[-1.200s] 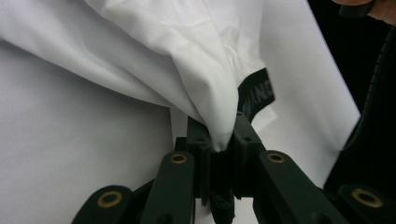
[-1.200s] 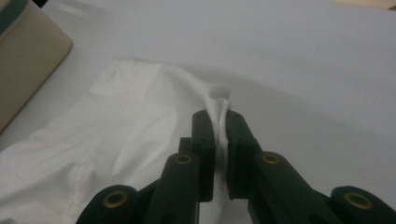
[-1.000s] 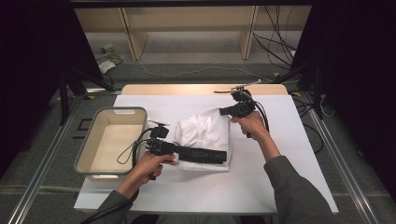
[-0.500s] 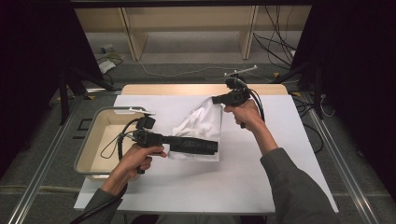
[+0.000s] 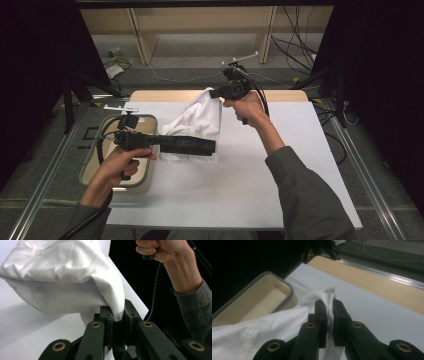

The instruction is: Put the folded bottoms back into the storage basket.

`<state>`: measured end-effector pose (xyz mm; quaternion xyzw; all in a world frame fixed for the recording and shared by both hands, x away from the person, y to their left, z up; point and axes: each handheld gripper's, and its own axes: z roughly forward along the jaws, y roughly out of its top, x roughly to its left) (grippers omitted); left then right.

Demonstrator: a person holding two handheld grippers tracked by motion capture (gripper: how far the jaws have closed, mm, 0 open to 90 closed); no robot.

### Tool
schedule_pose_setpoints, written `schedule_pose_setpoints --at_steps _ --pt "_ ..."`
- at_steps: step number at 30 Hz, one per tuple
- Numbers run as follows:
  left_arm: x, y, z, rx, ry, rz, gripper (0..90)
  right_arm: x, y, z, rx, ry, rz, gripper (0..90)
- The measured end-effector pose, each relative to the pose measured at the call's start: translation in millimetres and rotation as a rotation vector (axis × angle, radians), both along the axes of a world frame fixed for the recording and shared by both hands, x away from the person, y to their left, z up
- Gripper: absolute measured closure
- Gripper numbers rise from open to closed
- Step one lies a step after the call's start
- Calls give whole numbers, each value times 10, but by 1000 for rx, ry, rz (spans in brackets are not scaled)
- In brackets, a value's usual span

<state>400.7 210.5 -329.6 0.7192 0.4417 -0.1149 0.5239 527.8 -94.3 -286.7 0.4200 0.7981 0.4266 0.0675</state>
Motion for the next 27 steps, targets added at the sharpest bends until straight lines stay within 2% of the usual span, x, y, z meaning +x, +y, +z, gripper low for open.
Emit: schedule_pose_setpoints --at_steps 3,10,14,18,27 --pt "-41 94 54 -3 -14 9 805 2 101 51 5 -12 13 849" --pt "-113 296 143 21 -46 32 805 7 379 137 14 -27 41 849" --pt "-159 399 172 48 -60 52 805 18 500 155 19 -31 51 849" --pt "-196 515 187 59 -69 78 805 23 617 154 26 -32 60 849" --pt "-238 675 219 72 -80 102 805 26 816 155 38 -38 69 848"
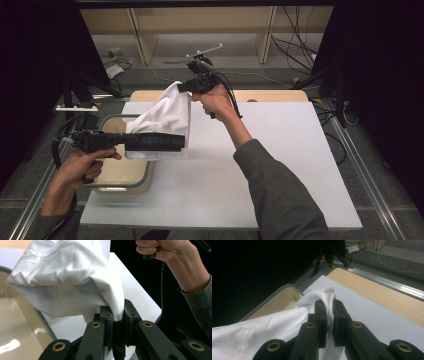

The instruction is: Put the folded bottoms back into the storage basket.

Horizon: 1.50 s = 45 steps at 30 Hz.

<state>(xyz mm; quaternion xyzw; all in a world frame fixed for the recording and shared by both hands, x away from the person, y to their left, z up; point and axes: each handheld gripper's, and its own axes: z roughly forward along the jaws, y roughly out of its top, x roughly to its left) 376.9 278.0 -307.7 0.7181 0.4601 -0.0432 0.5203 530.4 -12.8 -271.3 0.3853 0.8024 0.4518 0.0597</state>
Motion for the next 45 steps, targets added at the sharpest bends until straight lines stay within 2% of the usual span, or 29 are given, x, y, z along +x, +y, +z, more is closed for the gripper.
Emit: schedule_pose_setpoints --at_steps 11,15,25,30,36,43,45 --pt "-77 254 38 15 -13 20 804 -14 291 13 -14 -10 18 848" --pt "-95 333 19 53 -1 52 804 -3 438 -9 -22 -18 33 848" --pt "-148 505 30 59 7 69 803 -39 661 -46 -23 -23 44 847" --pt "-184 644 20 78 21 99 804 -74 772 -37 -21 -30 51 846" --pt "-218 755 -5 103 39 126 803 -86 920 -99 -18 -35 57 846" --pt "-228 824 -25 116 53 143 803 -107 1030 -136 -16 -35 59 845" --pt "-228 838 -33 131 59 148 803 -109 1061 -153 -19 -39 59 845"
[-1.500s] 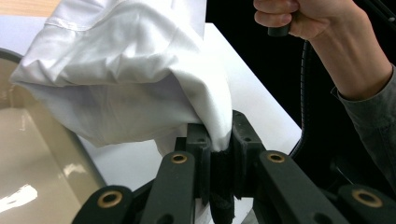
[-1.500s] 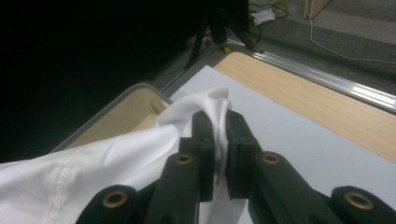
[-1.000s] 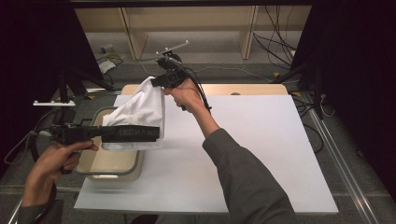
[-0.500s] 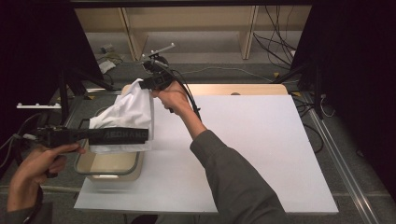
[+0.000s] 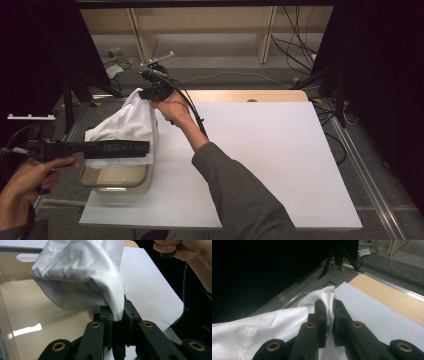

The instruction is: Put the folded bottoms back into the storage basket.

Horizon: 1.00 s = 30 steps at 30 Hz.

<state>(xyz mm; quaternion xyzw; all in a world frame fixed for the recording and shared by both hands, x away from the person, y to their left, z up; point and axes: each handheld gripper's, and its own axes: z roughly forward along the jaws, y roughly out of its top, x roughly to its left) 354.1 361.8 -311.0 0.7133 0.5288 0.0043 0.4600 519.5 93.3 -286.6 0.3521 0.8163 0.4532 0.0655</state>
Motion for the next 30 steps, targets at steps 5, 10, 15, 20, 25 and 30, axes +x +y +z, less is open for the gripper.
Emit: schedule_pose_setpoints --at_steps 5,10,15,20,25,30 --pt "32 56 -84 15 30 22 803 -4 81 -65 -2 5 1 845" --pt "82 90 -189 22 63 37 803 22 142 -155 -21 8 -1 844" --pt "117 95 -249 30 84 43 802 31 181 -202 -27 13 0 842" --pt "128 121 -294 36 98 52 802 46 210 -266 -41 26 -4 839" --pt "156 147 -371 34 120 64 802 42 229 -309 -39 30 1 839" --pt "173 144 -420 50 137 76 802 47 225 -388 -33 40 -6 837"
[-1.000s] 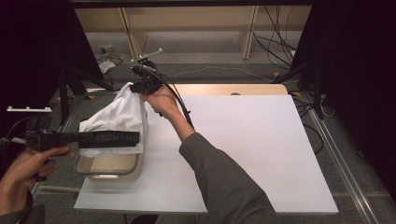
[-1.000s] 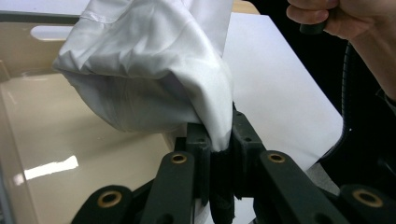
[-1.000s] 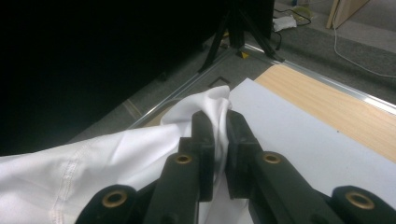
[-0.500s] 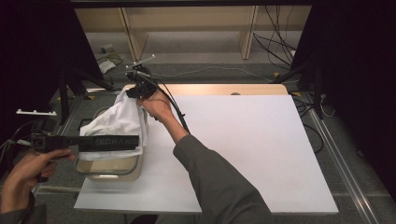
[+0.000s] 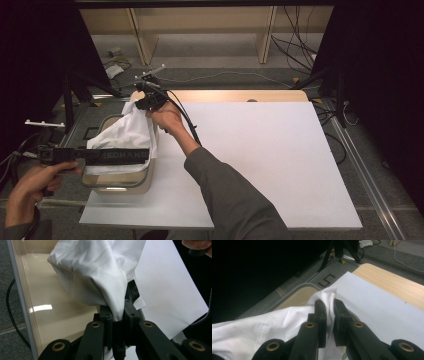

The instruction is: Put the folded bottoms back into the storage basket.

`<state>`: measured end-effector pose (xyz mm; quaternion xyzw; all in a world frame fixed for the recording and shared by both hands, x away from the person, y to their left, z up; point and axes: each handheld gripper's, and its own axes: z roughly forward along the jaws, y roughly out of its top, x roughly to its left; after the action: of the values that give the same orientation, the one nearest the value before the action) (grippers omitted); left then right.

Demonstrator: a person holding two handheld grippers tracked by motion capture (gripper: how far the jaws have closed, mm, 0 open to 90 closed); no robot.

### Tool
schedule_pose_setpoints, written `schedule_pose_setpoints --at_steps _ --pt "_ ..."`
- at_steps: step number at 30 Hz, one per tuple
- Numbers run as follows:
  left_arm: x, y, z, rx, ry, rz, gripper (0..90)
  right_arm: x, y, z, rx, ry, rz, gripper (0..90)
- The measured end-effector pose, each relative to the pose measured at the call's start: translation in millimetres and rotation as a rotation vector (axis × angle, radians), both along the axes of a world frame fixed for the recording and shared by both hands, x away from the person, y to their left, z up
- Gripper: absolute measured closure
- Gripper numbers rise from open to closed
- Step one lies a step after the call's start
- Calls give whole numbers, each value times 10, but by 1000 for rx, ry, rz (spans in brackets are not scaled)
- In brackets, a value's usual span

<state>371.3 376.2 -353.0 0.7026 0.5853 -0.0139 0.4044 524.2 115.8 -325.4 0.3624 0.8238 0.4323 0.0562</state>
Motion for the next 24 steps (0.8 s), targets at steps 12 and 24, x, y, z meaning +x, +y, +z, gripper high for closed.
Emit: schedule_pose_setpoints --at_steps 12,24 --pt "40 13 -114 16 37 16 800 23 5 -196 -23 25 -15 834" --pt "31 79 -144 20 49 37 800 17 46 -248 -22 28 -20 833"
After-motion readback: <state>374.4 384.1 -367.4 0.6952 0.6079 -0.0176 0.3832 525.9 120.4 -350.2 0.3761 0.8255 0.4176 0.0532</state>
